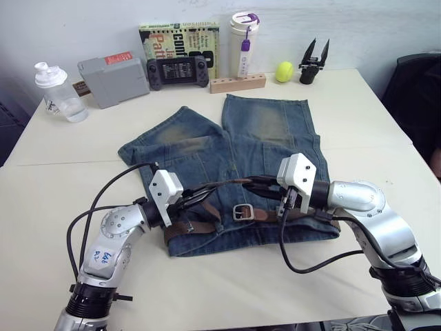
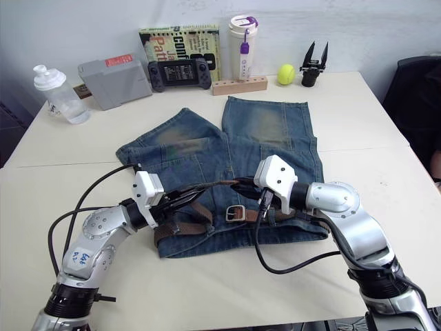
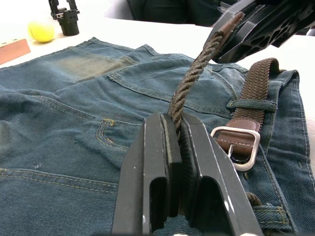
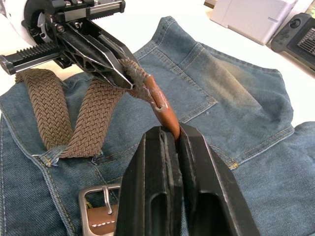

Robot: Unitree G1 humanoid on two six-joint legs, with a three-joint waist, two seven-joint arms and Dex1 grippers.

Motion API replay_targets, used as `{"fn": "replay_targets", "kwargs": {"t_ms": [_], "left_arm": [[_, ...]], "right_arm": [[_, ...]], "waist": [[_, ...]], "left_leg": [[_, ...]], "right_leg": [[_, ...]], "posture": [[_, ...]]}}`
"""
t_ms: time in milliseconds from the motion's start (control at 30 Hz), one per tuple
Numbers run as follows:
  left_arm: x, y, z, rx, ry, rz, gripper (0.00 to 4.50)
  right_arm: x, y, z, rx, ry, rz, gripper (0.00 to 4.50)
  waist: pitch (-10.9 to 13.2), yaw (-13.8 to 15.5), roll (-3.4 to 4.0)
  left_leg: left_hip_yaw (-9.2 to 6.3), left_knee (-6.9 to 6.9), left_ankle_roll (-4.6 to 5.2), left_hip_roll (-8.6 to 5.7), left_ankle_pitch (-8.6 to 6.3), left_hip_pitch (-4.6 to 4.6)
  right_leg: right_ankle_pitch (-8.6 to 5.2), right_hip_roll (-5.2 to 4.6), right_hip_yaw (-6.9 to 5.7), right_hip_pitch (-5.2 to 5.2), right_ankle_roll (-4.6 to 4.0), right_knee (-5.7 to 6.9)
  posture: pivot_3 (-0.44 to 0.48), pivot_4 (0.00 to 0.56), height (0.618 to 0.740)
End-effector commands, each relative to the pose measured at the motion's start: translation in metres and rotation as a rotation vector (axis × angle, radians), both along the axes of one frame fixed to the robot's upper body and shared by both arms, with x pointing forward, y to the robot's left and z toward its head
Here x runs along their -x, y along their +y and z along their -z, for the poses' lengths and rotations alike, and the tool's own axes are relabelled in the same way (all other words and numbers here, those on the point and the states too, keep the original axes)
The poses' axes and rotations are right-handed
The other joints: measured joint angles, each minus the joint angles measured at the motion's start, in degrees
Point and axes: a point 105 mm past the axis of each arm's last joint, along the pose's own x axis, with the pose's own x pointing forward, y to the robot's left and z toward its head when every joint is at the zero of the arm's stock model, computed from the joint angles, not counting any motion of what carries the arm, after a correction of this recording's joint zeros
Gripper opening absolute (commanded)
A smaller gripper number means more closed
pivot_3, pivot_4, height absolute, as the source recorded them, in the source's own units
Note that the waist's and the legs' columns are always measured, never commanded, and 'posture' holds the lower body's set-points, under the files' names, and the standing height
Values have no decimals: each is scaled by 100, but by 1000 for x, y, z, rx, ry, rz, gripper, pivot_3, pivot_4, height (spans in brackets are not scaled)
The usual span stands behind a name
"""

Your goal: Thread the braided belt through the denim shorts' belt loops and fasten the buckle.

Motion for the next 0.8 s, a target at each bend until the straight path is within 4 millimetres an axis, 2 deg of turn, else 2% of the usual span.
{"fn": "replay_targets", "kwargs": {"t_ms": [33, 67, 167, 233, 367, 500, 733, 800], "left_arm": [[5, -4, -10, 1, -53, 21, 0], [6, -4, -10, 1, -53, 21, 0], [5, -2, -9, -1, -50, 8, 0], [3, 3, -7, 1, -43, -39, 0], [3, 9, -4, 30, -33, -108, 0], [8, 7, -1, 39, -17, -117, 0], [15, 14, 5, -11, 3, -121, 0], [15, 20, 5, -16, 7, -138, 0]], "right_arm": [[1, -2, -9, -24, -35, 17, 2521], [0, -4, -9, -30, -34, 30, 2892], [-4, -9, -12, -64, -31, 75, 4404], [-9, -20, -16, -140, -11, 152, 4404], [-13, -39, -7, -185, 41, 262, 4404], [-11, -39, -1, -181, 48, 270, 4404], [0, -34, 14, -39, 37, 195, 4404], [5, -37, 14, 11, 33, 170, 4404]], "waist": [[0, -1, 0], [0, -1, 0], [0, -1, 0], [0, -1, 0], [0, 2, 0], [0, 12, 0], [0, -48, 1], [-1, -127, 3]], "left_leg": [[0, 0, 0, 0, 0, 0], [0, 0, 1, 0, 0, 0], [0, 0, 1, 0, -1, 0], [0, 0, 1, 0, -1, 0], [-2, 0, 2, 1, -1, 0], [-1, -1, 0, 0, 0, 0], [-12, -2, 18, -3, -8, 0], [-144, -12, 44, -83, 28, -30]], "right_leg": [[0, 0, 0, 0, 0, 0], [0, 0, 0, 0, 0, 0], [0, 0, 0, 0, 0, 0], [0, 0, 0, 0, 0, 0], [0, 0, -1, 1, 0, 0], [0, 0, 1, 1, 0, -1], [0, -5, -6, 9, 0, 7], [-19, -101, -137, 40, 13, 45]], "posture": [[0, 150, 708], [0, 150, 708], [0, 150, 708], [0, 150, 708], [0, 150, 708], [0, 150, 708], [0, 150, 705], [0, 150, 705]]}}
